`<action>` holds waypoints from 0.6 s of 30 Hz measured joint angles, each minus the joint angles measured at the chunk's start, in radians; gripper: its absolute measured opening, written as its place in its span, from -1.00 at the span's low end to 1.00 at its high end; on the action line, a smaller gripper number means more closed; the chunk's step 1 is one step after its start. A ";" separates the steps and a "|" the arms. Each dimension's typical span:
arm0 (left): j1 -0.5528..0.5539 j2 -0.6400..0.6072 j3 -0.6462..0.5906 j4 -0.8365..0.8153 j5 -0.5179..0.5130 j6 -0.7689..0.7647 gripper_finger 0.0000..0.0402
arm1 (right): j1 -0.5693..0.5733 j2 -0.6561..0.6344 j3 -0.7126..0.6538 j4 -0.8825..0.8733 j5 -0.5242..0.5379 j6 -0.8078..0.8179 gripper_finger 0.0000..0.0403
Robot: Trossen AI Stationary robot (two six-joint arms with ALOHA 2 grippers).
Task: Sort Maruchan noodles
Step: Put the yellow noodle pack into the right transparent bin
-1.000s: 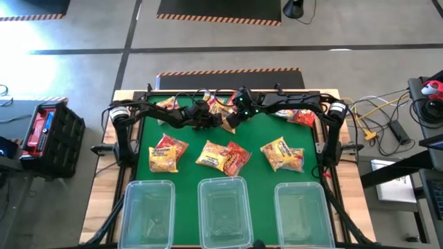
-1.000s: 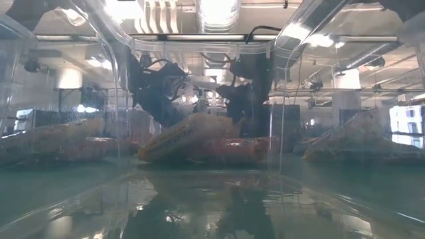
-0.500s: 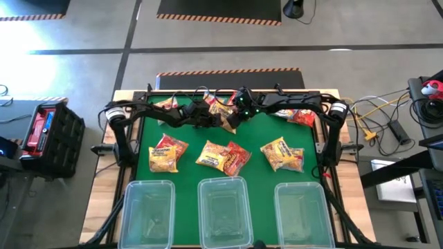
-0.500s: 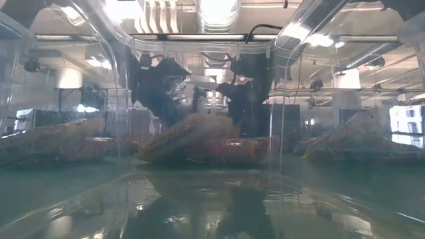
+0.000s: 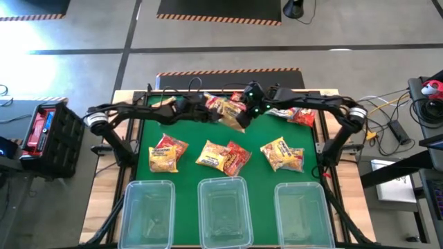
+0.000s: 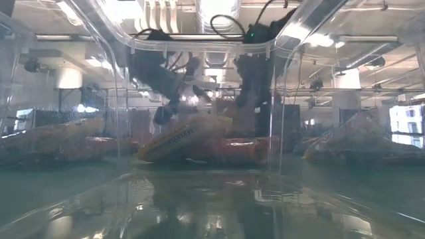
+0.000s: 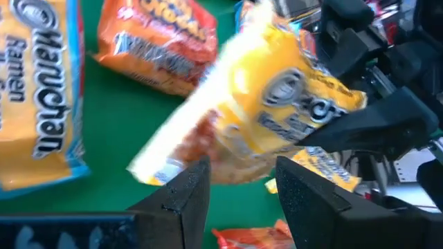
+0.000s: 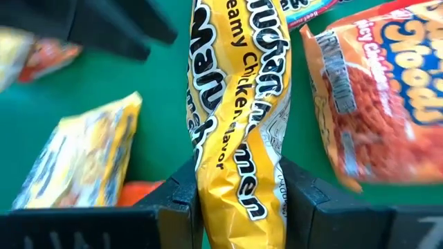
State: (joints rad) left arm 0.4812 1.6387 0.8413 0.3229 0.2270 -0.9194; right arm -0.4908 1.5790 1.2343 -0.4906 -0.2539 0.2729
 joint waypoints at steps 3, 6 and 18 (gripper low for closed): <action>0.000 -0.014 0.000 -0.001 0.000 0.018 -0.27 | 0.003 -0.075 0.000 -0.080 -0.016 -0.026 -0.46; 0.000 -0.019 0.000 -0.001 0.000 0.020 -0.27 | 0.019 -0.155 0.000 -0.162 -0.016 -0.052 -0.46; 0.000 -0.019 0.000 -0.005 -0.009 0.020 -0.27 | 0.173 -0.416 0.000 -0.404 -0.090 -0.067 -0.46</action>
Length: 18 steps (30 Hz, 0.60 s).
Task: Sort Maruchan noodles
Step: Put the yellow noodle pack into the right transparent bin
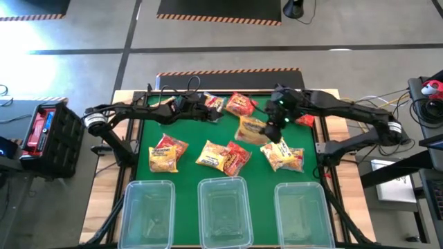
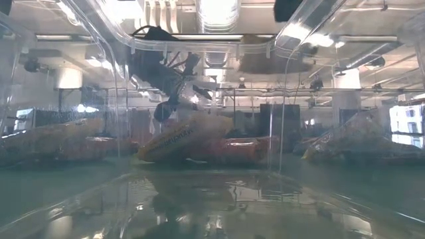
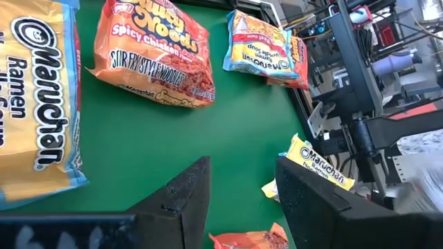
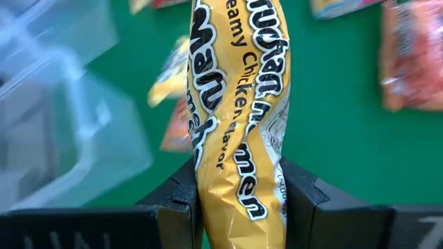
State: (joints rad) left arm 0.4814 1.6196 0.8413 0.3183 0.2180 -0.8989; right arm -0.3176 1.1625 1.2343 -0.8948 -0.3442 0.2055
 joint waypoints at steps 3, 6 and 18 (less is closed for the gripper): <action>0.000 0.000 0.000 0.000 -0.015 0.000 -0.27 | 0.052 -0.050 0.000 -0.079 -0.006 0.000 -0.46; 0.000 0.000 0.000 0.000 -0.026 -0.003 -0.27 | 0.105 -0.090 0.000 -0.141 -0.007 0.010 -0.46; -0.001 -0.001 0.002 -0.002 -0.054 -0.029 -0.27 | 0.391 -0.146 0.000 -0.248 -0.110 0.183 -0.46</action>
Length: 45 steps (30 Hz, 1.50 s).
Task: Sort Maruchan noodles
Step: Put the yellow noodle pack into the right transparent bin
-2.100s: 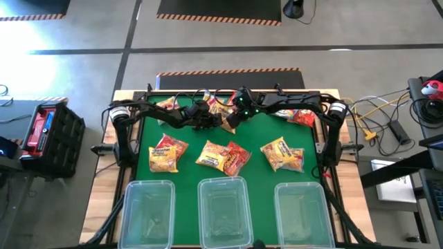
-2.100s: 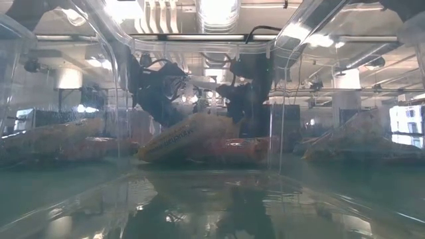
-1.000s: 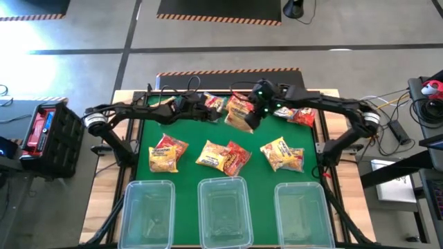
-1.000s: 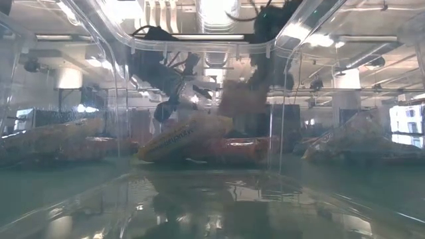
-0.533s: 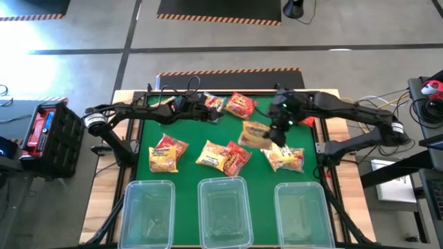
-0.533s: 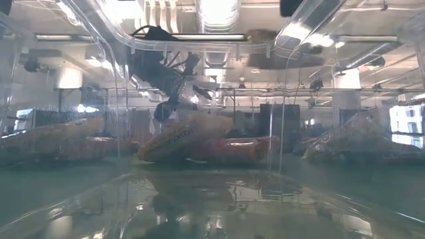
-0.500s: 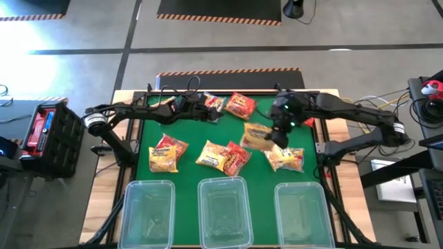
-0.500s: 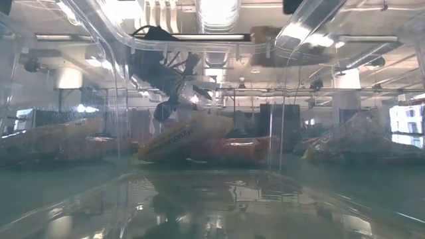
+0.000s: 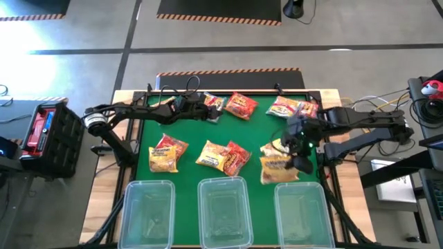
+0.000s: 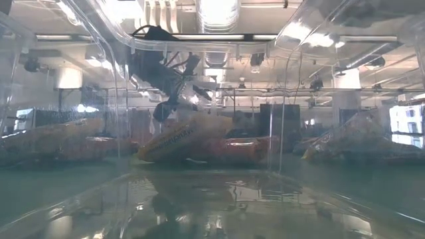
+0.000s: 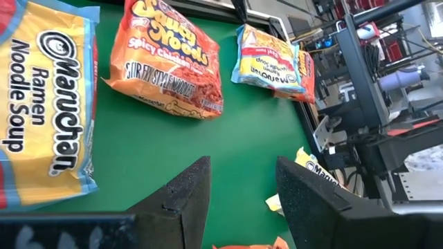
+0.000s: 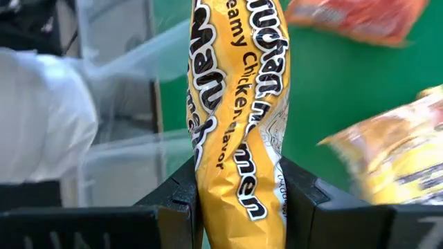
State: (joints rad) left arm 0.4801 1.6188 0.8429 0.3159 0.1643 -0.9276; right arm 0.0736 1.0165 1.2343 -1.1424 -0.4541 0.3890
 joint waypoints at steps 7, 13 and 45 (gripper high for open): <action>-0.003 0.000 0.000 -0.011 -0.040 0.002 -0.27 | 0.173 -0.029 0.000 -0.033 -0.001 0.174 -0.46; -0.006 0.000 0.000 -0.012 -0.052 0.002 -0.27 | 0.293 -0.030 0.000 -0.031 0.034 0.254 -0.46; -0.006 0.000 0.000 -0.063 -0.061 0.081 -0.27 | 0.498 0.131 -0.164 0.085 0.144 0.507 -0.44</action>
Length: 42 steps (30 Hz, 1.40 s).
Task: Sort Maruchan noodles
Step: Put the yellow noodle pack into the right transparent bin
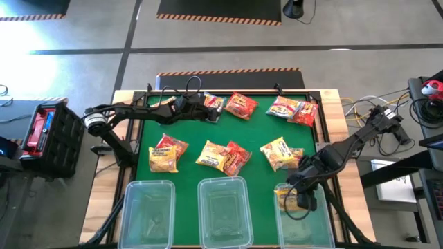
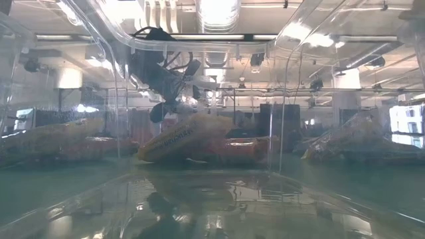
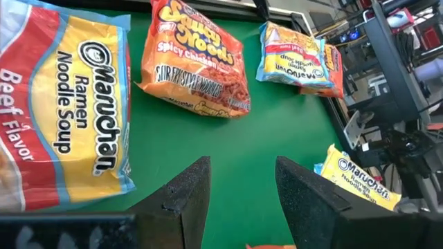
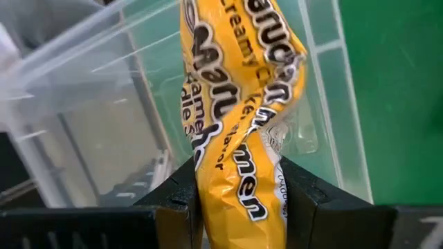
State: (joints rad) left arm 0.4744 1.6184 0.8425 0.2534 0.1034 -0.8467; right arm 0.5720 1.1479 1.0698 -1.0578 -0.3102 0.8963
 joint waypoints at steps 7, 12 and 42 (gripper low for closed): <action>-0.002 0.000 0.000 -0.054 0.004 0.019 -0.27 | 0.007 0.087 -0.001 -0.002 0.012 -0.045 -0.43; -0.002 0.000 0.000 -0.062 0.005 0.027 -0.27 | 0.038 0.135 -0.001 -0.001 0.095 -0.053 -0.44; -0.002 0.000 0.000 -0.061 0.011 0.017 -0.27 | 0.094 0.184 -0.001 -0.073 0.205 -0.004 -0.42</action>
State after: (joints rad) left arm 0.4728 1.6184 0.8421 0.1925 0.1146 -0.8296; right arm 0.6659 1.3323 1.0691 -1.1313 -0.1048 0.8924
